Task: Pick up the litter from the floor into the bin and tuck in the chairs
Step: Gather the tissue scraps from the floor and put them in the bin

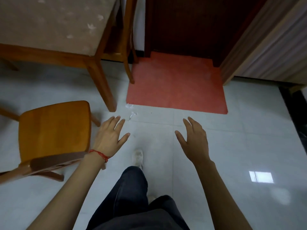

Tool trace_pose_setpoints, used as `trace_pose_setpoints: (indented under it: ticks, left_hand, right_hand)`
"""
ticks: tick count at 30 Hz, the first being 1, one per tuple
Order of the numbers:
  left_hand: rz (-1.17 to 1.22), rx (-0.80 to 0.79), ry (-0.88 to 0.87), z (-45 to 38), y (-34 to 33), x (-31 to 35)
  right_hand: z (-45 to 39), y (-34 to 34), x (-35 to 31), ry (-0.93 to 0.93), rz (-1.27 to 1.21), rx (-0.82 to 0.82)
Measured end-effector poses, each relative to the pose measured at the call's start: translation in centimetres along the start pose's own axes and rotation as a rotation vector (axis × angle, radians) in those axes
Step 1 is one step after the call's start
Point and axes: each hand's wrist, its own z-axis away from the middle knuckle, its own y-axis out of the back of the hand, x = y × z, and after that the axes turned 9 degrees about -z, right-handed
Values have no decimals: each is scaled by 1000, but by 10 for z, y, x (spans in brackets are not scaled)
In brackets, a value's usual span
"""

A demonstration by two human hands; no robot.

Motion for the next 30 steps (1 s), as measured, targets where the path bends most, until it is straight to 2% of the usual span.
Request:
trace_pose_setpoints:
  ticks: [4,11,18,24,30]
  left_hand:
    - [5,23,18,-72,3,-17]
    - [43,-42,51,-195,31,-59]
    - [67,-62,134,-273,35,-78]
    - [112,-70,283,-319,7,-84]
    - [191,-81,413,-363,-57,-87]
  right_hand:
    - [-82,-12,1,15,6,-27]
    - [-224,-16,-25,72,-6,-55]
    - [-323,-27,-35,126,-8,-135]
    - [-402,-68,-26,224,-25,-312]
    - [-478,-139,-1,332,-2,-471]
